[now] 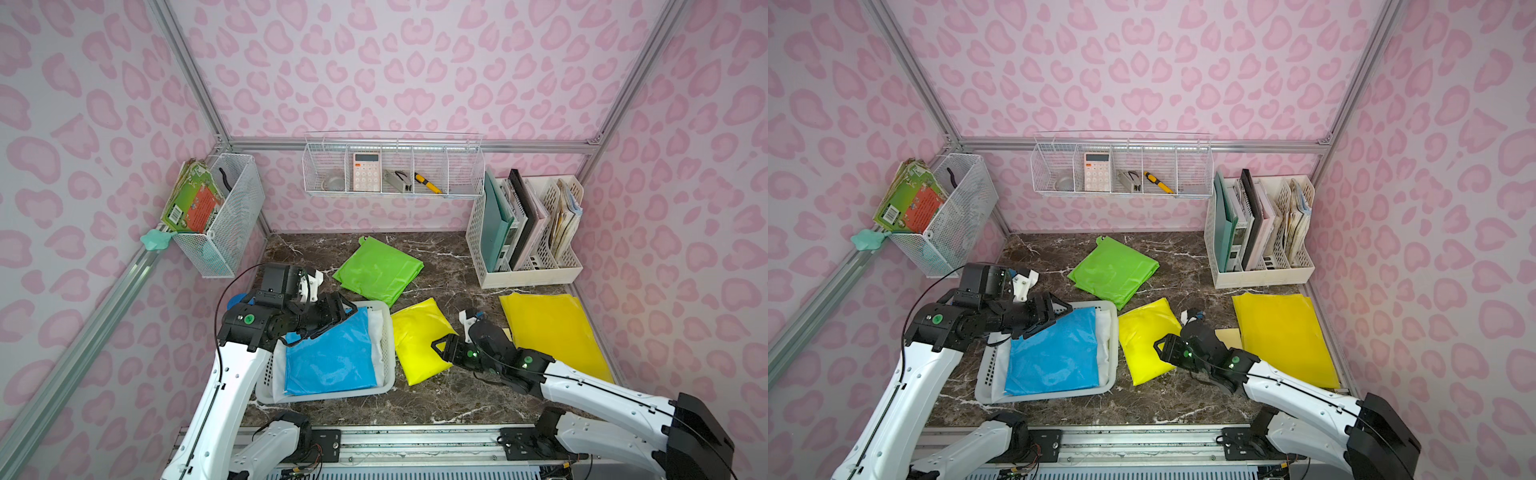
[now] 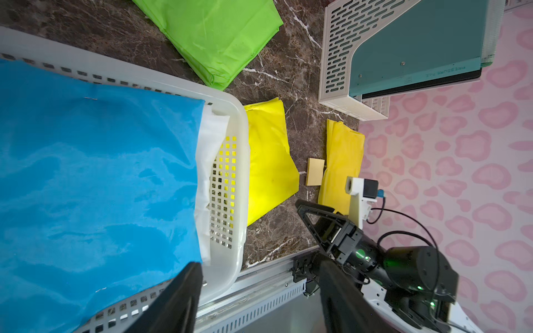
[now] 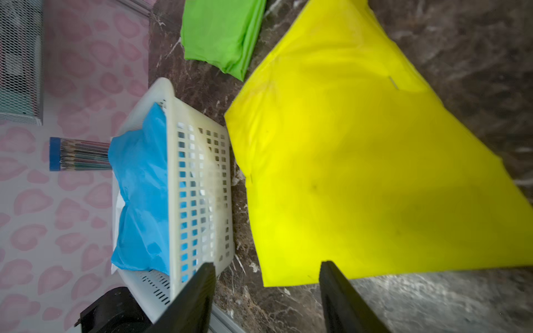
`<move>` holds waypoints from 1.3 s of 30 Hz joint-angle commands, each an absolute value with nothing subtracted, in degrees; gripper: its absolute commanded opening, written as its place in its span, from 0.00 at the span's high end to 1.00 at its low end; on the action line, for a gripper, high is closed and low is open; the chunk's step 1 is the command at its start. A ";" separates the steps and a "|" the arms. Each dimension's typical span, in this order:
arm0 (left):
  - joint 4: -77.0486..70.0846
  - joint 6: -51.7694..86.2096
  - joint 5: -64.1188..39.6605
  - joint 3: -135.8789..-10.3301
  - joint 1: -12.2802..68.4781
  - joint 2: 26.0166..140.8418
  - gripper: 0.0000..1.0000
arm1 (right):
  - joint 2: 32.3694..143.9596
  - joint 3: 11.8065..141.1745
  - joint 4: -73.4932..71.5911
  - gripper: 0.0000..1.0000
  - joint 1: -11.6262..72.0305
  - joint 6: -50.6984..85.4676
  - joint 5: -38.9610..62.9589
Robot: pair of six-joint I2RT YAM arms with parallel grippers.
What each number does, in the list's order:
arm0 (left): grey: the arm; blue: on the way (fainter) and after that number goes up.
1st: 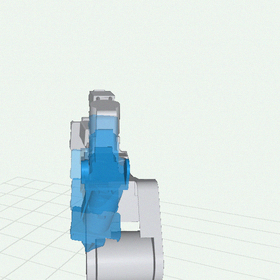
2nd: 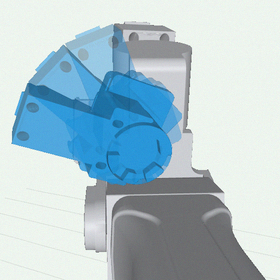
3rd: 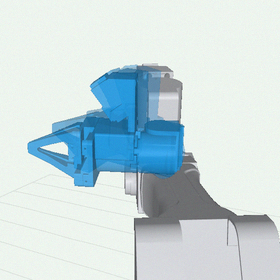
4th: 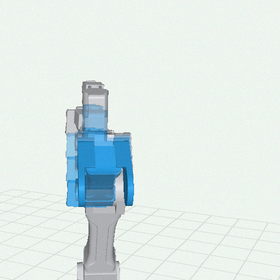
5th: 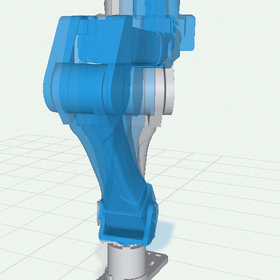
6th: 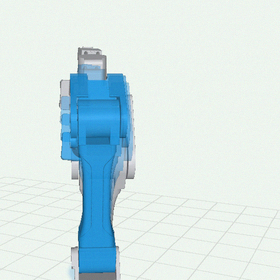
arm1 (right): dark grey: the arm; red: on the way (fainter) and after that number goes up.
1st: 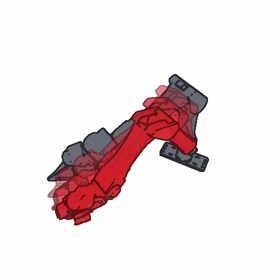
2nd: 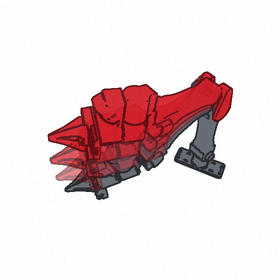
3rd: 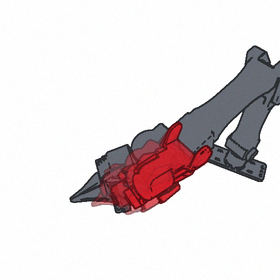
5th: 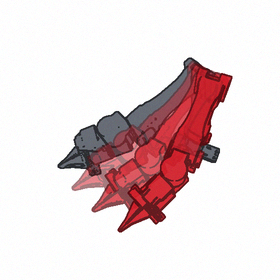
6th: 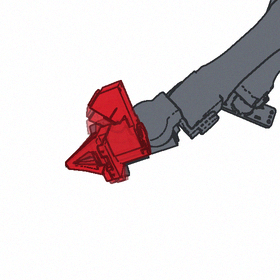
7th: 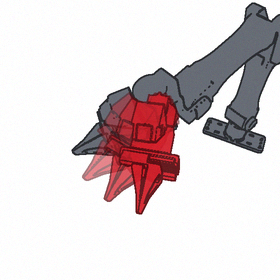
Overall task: Put the folded raincoat in the basket
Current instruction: Place the basket at the center of the board, then pick up the raincoat from the center of the board.
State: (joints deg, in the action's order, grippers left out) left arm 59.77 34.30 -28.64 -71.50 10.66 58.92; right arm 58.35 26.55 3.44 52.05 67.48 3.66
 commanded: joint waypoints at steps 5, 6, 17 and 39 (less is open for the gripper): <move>56.89 35.77 -29.09 -70.27 12.63 60.67 0.31 | 57.50 15.99 -10.07 0.39 52.59 79.29 4.83; 57.14 35.69 -29.05 -70.47 12.74 60.81 0.31 | 58.03 15.82 -10.64 0.39 52.76 79.87 4.65; 56.50 35.68 -28.39 -69.24 13.34 62.58 0.31 | 69.81 15.53 -20.14 0.42 52.45 82.91 4.70; 57.51 31.92 -29.48 -75.68 19.34 69.63 0.31 | 74.92 33.09 20.37 1.00 9.13 32.78 21.24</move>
State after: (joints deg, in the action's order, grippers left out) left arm 57.54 33.91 -29.28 -73.45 17.17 67.42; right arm 73.12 29.78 6.92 11.84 48.56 19.57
